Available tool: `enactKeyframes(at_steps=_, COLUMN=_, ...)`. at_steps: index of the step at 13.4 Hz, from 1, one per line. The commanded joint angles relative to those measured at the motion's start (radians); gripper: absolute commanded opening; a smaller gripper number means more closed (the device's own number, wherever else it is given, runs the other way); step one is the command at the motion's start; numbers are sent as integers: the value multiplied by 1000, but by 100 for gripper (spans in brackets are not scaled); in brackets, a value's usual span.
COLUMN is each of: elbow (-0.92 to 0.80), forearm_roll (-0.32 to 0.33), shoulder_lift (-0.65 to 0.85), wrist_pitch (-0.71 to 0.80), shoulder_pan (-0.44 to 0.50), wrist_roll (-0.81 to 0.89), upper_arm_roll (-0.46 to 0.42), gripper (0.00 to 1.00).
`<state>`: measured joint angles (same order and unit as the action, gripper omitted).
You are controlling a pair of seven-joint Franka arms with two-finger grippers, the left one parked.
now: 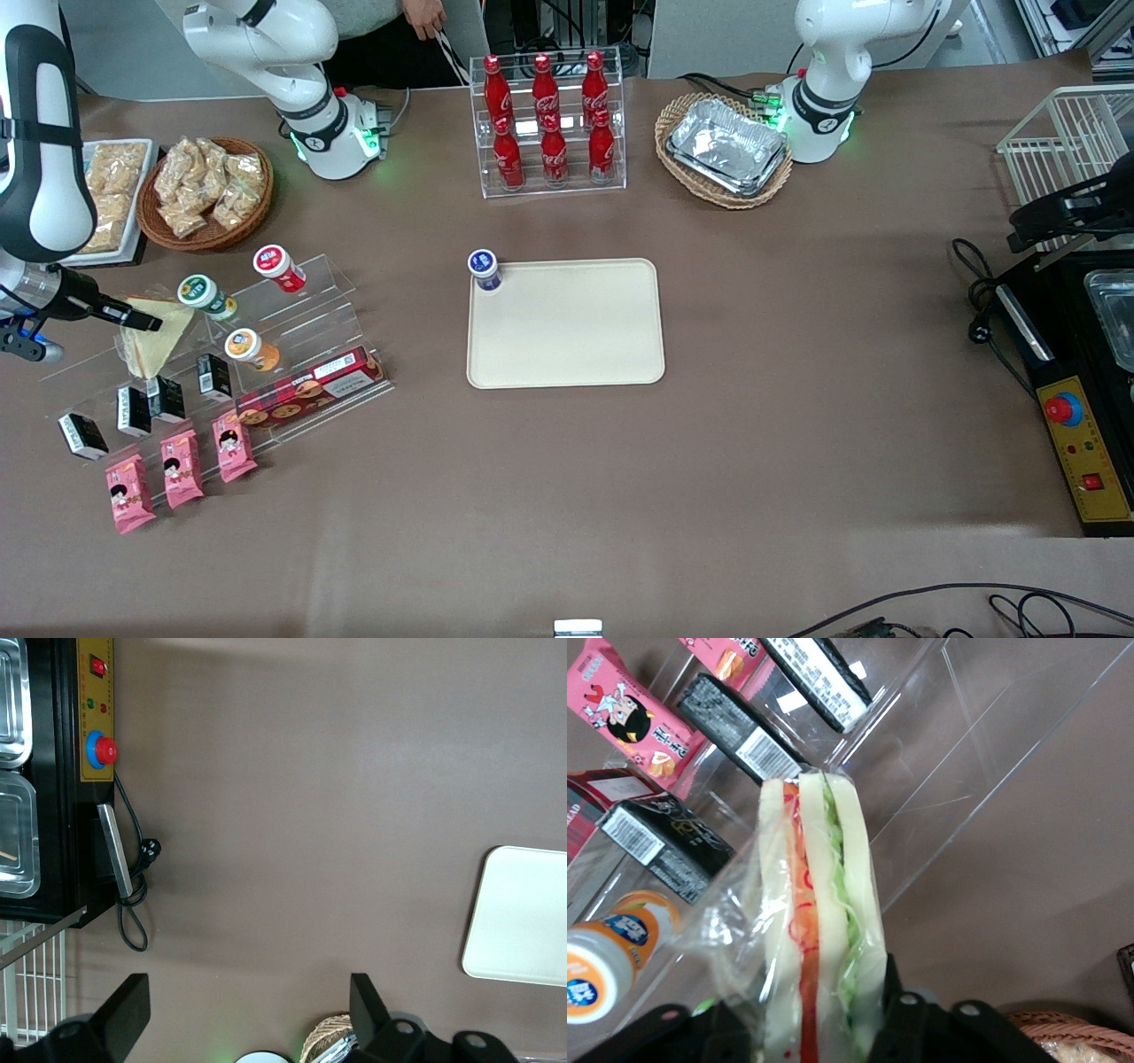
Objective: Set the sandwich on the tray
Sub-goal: 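Close the right gripper on the wrapped sandwich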
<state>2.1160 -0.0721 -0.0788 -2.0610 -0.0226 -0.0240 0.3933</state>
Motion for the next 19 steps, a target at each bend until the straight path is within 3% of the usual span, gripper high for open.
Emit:
enactKeyframes(at_steps=1, elbow=7, forearm_roll=-23, shoulder_lift=13, wrist_pitch=-7, shoulder_pan=1, wrist_roll=-5, upper_arm_roll=-2, gripper=25)
enactKeyframes(at_steps=2, elbow=6, forearm_roll=-23, shoulder_lift=13, wrist_pitch=-7, shoulder_pan=1, wrist_roll=-5, upper_arm_roll=-2, gripper=18)
enactKeyframes(at_steps=6, elbow=-43, forearm_roll=-23, shoulder_lift=11, wrist_pitch=28, shoulder_pan=10, wrist_roll=-5, upper_arm_roll=-4, gripper=17)
enactKeyframes(at_steps=16, elbow=-371, forearm_roll=-15, shoulder_lift=24, wrist_pitch=402, shoulder_pan=39, wrist_roll=-13, upper_arm_roll=-10, gripper=17)
enactKeyframes(at_steps=19, elbow=-456, forearm_roll=-21, shoulder_lift=31, wrist_pitch=485, shoulder_pan=39, wrist_roll=-8, upper_arm_roll=-72, gripper=17)
